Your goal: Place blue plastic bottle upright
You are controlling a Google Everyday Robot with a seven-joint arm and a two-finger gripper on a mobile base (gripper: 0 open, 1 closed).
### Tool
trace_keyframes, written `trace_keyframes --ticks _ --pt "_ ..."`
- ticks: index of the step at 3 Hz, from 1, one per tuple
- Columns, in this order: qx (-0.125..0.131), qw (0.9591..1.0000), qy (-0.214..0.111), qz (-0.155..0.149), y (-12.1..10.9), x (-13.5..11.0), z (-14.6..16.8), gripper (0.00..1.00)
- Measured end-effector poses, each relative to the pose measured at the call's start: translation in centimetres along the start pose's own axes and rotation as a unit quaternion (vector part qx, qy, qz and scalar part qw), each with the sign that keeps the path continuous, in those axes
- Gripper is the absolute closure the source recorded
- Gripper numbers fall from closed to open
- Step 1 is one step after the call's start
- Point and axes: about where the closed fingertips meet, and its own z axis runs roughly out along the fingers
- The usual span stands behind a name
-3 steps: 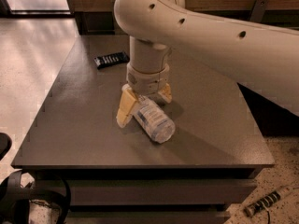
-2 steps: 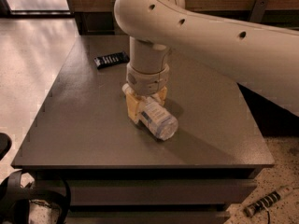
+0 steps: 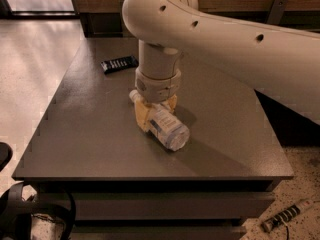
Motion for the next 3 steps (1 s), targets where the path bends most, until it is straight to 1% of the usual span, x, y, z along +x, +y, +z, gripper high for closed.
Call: trace_keyframes --ticks 1,2,3 --pt "0.0 1.0 -0.001 0.0 0.0 0.0 0.0 1.0" --pt "0.008 0.9988 -0.043 -0.021 -0.3 -0.2 -2.7 1.0" --pt "0.012 0.9924 -0.112 -0.049 -1.3 -0.3 -6.3 1.0"
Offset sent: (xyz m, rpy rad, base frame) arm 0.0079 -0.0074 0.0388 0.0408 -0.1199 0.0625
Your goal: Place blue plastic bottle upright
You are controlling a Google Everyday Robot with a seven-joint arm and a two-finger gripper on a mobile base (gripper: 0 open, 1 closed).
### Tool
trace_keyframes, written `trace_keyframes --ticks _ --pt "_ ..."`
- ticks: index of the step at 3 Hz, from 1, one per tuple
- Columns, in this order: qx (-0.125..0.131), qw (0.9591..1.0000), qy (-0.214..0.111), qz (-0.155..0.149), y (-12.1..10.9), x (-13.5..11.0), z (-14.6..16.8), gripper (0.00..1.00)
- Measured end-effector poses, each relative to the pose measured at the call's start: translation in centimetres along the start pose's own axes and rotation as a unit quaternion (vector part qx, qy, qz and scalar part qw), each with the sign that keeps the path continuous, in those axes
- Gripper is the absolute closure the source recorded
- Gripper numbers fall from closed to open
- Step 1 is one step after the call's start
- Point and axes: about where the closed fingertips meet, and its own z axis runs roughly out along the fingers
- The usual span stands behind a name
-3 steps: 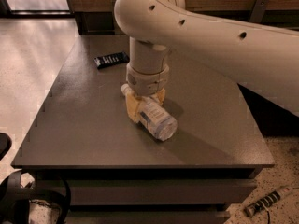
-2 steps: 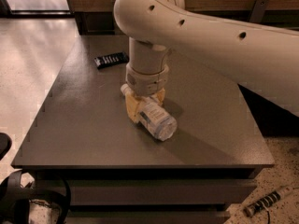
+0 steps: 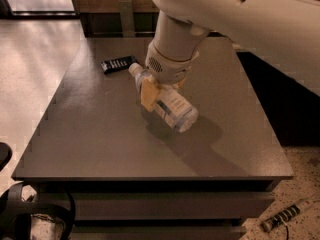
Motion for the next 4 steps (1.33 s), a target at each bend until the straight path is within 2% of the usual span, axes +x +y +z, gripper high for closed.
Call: trace_keyframes --ticks 1,2,3,4 --pt "-0.017 0.997 -0.071 -0.026 -1.0 -1.0 -2.8 1.0" --pt "-0.062 0.9853 -0.15 -0.054 -1.2 -1.8 -4.3 1.0" --pt "-0.108 0.9638 -0.231 -0.078 0.1 -2.1 -5.6 1.0" --pt "-0.137 0.9392 -0.297 -0.104 2.2 -1.8 -6.7 1.0"
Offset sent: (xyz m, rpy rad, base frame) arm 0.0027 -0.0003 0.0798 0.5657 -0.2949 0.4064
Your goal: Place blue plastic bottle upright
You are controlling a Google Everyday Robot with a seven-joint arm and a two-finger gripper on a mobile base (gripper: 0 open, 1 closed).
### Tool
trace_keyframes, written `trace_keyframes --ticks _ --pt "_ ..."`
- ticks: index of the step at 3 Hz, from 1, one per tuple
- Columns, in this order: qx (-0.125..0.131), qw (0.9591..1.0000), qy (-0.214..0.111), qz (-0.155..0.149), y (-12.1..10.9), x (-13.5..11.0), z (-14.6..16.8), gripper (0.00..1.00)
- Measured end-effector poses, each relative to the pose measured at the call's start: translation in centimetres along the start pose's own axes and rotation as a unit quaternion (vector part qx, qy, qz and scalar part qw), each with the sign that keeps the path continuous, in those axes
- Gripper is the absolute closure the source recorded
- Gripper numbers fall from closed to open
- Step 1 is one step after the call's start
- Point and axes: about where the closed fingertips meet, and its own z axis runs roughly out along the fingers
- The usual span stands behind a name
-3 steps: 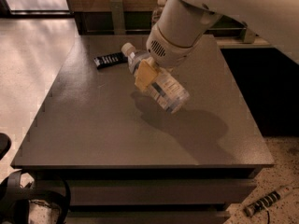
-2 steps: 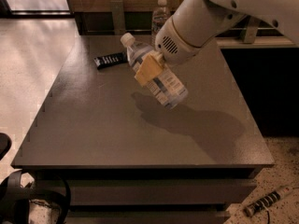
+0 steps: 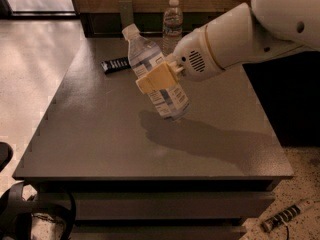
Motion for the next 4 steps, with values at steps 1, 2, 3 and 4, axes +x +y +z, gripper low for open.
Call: trace_keyframes --ticks 1,2,3,4 --pt "-0.002 0.9978 -0.047 -0.047 2.0 0.2 -0.1 1.0" --pt "0.011 0.9918 -0.093 -0.088 3.1 0.7 -0.1 1.0" --pt "0.013 0.9823 -0.134 -0.13 3.1 0.7 -0.2 1.0" --pt "0.005 0.974 -0.158 -0.163 2.9 0.6 0.1 1.0"
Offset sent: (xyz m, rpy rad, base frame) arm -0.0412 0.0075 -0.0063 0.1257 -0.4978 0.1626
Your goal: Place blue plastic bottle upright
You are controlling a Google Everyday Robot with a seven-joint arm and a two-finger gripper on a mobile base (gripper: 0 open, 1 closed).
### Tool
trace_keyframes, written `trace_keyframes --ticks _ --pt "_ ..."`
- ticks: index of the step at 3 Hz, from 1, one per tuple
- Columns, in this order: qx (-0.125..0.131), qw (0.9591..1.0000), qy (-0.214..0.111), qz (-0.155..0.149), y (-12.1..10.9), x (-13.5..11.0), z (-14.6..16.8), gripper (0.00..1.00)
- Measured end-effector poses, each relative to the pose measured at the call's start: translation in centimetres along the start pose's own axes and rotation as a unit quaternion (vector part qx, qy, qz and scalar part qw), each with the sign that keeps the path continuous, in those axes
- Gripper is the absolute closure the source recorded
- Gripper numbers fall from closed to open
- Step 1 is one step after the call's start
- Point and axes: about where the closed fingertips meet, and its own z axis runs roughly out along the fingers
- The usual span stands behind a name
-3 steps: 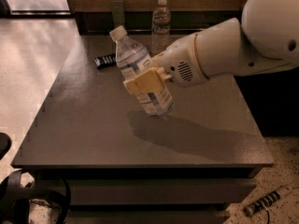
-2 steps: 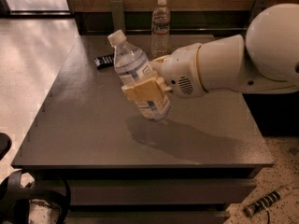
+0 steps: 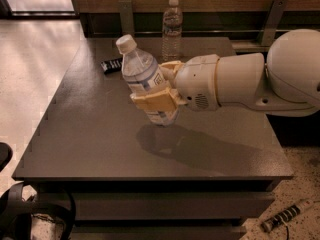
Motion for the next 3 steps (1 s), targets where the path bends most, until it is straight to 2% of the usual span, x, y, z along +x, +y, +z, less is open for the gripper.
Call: trace_keyframes --ticks 1,2,3 --pt "-0.022 0.9997 -0.007 -0.004 -0.2 0.2 1.0 1.0" --pt "-0.047 0.9988 -0.011 0.011 0.1 0.4 2.2 1.0" --pt "-0.058 0.9978 -0.024 0.019 0.6 0.4 2.9 1.0"
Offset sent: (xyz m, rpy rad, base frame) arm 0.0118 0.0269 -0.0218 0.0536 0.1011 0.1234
